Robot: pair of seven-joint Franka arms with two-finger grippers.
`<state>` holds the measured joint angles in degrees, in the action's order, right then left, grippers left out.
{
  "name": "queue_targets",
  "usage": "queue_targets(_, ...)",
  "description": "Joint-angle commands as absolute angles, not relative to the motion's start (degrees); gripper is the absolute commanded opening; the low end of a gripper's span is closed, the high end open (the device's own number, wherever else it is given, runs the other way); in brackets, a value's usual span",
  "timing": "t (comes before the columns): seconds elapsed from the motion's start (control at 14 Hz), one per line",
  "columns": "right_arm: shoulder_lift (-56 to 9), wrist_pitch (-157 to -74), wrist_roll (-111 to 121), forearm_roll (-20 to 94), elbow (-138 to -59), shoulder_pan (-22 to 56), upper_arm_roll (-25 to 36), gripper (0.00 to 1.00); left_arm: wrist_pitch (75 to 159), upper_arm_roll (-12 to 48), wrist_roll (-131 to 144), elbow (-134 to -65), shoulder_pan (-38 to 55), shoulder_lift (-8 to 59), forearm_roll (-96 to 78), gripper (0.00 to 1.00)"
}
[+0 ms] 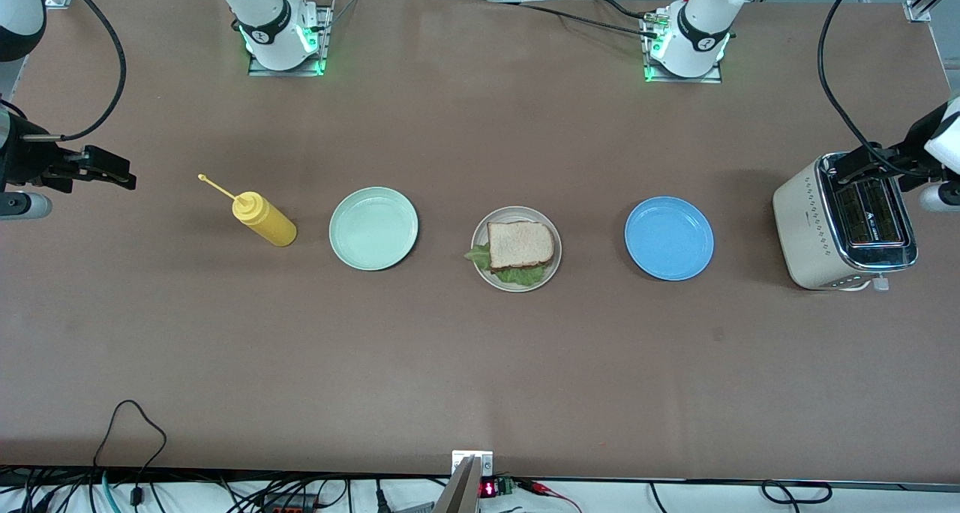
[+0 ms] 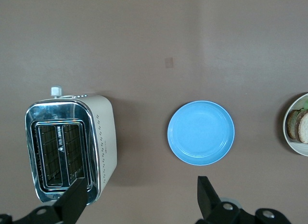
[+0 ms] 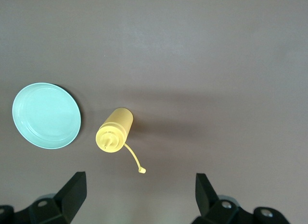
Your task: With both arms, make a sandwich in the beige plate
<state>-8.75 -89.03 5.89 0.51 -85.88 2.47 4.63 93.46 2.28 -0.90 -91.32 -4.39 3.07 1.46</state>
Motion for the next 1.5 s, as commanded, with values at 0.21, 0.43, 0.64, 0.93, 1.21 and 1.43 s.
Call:
queue_targets(0.21,-9.1,-89.0,6.1,0.6,-85.3,2.5,4.6,1.0,95.0,2.9,1.7,-100.8,-4.3,-4.8,0.4,1.0)
queue_targets(0.43,-9.1,-89.0,5.8,0.4,-85.3,2.2,4.7,1.0,95.0,3.0,1.8,-103.6,-4.4,-7.1,0.4,1.0)
queue_targets(0.64,-9.1,-89.1,5.9,0.4,-85.3,2.3,4.7,1.0,94.4,3.0,1.8,-104.1,-4.5,-7.8,0.4,1.0)
queue_targets(0.93,-9.1,-89.1,6.0,0.4,-85.2,2.2,4.7,1.0,93.2,3.1,2.1,-104.3,-4.5,-8.3,0.4,1.0)
queue_targets(1.21,-9.1,-89.0,6.1,0.4,-85.2,2.3,4.7,1.0,92.6,3.1,2.1,-104.4,-4.5,-8.5,0.7,1.0)
queue_targets(1.43,-9.1,-89.0,6.2,0.6,-85.1,2.3,4.7,1.0,92.5,3.1,1.8,-104.4,-4.5,-8.6,0.7,1.0)
